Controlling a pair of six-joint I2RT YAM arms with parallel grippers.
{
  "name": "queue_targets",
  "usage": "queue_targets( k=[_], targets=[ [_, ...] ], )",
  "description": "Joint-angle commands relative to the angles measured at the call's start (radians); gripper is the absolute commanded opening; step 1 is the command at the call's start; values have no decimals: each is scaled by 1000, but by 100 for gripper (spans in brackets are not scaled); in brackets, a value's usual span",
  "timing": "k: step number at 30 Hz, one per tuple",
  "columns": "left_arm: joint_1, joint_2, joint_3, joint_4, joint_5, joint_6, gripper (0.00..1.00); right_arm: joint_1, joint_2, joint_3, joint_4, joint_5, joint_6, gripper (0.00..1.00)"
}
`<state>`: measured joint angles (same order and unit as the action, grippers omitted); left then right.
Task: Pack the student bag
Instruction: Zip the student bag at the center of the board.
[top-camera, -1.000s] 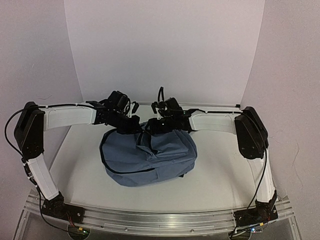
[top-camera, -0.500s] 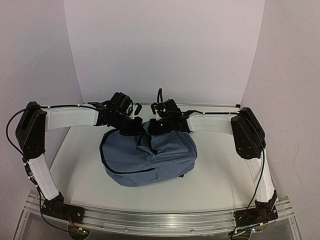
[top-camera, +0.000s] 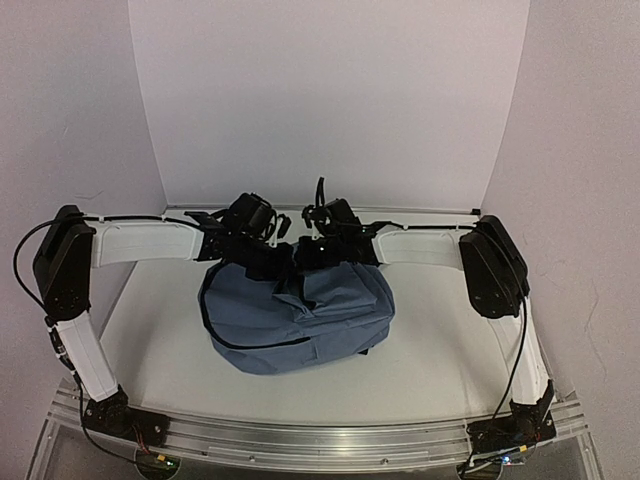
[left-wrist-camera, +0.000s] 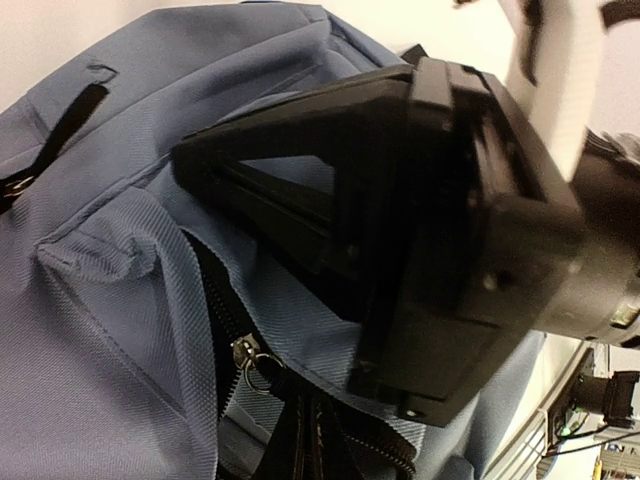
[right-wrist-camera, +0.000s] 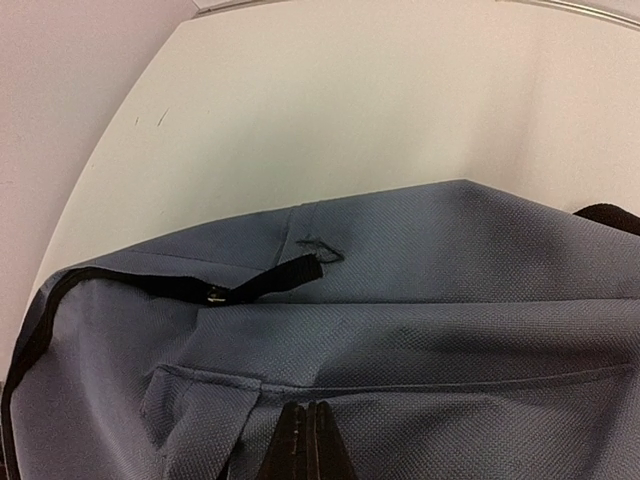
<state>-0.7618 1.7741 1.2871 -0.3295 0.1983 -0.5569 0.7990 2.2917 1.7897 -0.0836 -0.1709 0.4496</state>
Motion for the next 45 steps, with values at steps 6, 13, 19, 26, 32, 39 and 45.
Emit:
queue_targets(
  k=[6,13,19,26,32,39,45],
  targets=[
    [44,-3,112,-63,-21,-78,0,1,-219,-60,-50,19,-16,36],
    [56,115,266,-88,100,-98,4,-5,-393,-237,-48,124,40,54],
    [55,183,331,-95,134,-119,10,-5,-487,-357,-35,192,69,61],
    [56,105,279,-43,113,-121,48,-5,-520,-392,-25,180,71,65],
    [65,-42,209,-40,52,-109,66,-5,-501,-370,0,117,65,66],
    [115,-147,152,-88,14,-106,73,-2,-439,-331,18,0,22,65],
    [148,-154,74,-95,10,-142,74,32,-368,-316,11,-19,0,50]
  ],
)
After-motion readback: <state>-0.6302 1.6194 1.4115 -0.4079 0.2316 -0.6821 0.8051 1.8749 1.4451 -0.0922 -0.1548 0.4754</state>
